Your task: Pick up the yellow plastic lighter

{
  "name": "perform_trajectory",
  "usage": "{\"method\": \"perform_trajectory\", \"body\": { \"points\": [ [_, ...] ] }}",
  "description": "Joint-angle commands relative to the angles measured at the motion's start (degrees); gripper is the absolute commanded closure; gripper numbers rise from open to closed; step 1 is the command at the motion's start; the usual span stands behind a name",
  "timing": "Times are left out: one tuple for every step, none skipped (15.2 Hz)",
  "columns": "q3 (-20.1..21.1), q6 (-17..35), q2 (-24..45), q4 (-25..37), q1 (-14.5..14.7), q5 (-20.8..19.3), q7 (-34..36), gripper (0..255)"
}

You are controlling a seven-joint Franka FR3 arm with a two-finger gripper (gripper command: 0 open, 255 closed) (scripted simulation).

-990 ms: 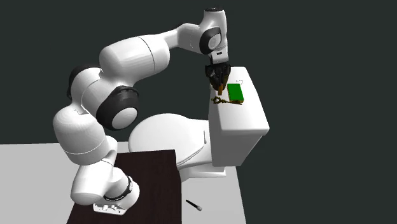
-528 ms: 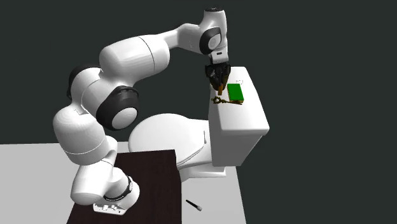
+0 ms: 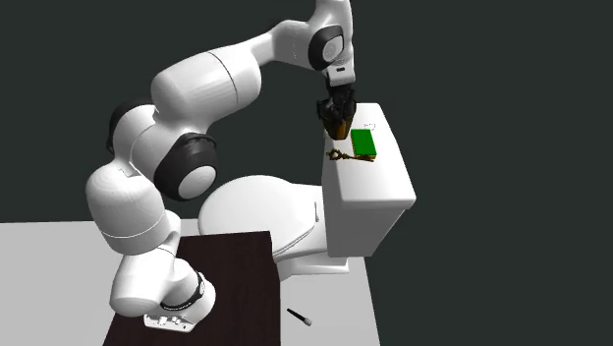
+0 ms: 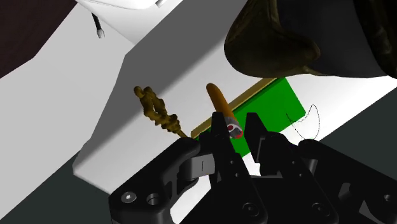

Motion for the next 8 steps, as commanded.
{"method": "perform_trajectory", "body": {
  "points": [
    [0.07,-1.76,0.45,2.09,0.50,-0.31,0.04,255],
    [0.08,-2.66,0.72,3.20,0.76,-0.50,0.03,255],
    [0.10,-3.57,1.02,4.34,1.04,-0.71,0.03,255],
    [0.11,-4.50,1.35,5.52,1.34,-0.93,0.03,255],
    [0.11,-5.44,1.70,6.74,1.67,-1.18,0.03,255],
    [0.12,-6.40,2.08,8.00,2.03,-1.46,0.04,255],
    [0.11,-7.39,2.48,9.31,2.41,-1.75,0.05,255],
    [0.11,-7.53,2.54,9.50,2.47,-1.80,0.05,255]
  ]
}}
